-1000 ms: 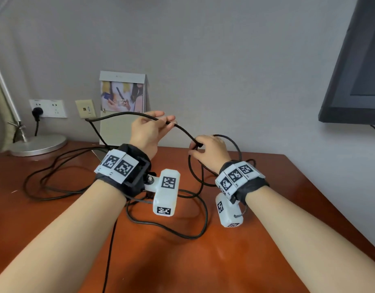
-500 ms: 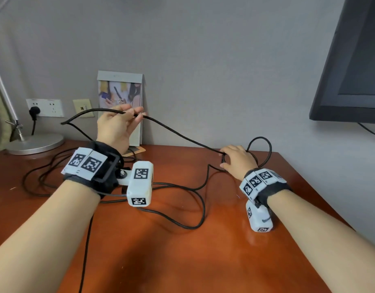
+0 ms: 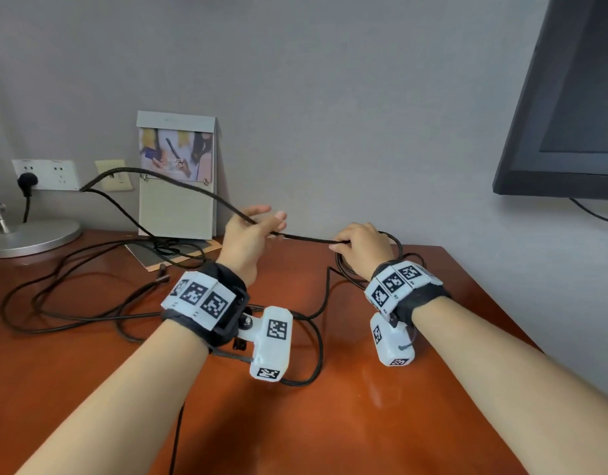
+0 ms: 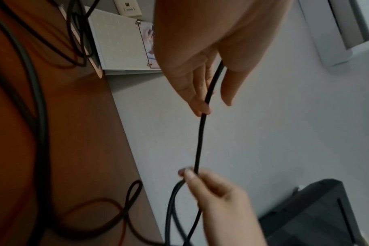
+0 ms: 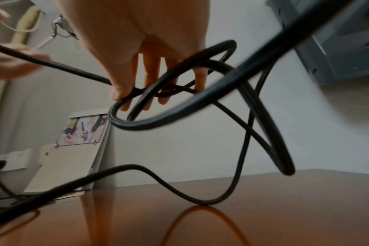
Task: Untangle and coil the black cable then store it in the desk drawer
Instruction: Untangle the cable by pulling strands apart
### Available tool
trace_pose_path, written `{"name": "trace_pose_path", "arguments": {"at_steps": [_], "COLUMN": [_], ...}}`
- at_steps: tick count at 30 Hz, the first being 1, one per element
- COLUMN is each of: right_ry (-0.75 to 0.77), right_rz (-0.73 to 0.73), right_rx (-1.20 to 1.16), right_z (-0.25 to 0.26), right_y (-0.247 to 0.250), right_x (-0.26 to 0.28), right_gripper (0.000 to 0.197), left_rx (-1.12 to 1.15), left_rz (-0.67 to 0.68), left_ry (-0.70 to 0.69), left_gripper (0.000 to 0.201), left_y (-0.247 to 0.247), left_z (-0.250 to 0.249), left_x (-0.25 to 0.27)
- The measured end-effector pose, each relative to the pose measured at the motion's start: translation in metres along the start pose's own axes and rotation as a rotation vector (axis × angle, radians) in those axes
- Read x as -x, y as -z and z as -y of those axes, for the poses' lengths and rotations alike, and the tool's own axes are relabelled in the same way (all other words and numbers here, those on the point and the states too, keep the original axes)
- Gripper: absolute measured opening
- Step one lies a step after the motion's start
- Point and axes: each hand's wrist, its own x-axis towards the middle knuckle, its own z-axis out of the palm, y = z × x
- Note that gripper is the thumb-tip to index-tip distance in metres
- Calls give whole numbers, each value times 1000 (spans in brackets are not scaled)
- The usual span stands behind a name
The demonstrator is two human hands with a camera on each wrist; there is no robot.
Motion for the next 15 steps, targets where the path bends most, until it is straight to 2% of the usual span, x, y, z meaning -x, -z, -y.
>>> {"name": "trace_pose_path", "arguments": {"at_steps": [4, 8, 15], "right_ry": [82, 63, 112], "right_rz": [27, -6, 110], "right_rx": [-11, -84, -43], "right_z": [11, 7, -5], "right_y": [-2, -2, -5], "right_x": [-7, -9, -9], "right_gripper": [20, 19, 57], "left_rx": [-18, -57, 12], "left_rz": [22, 108, -41], "left_ry": [52, 153, 95], "left_gripper": [10, 12, 15], "left_y": [-15, -12, 4], "left_z": [20, 25, 20], "left_x": [1, 1, -10]}}
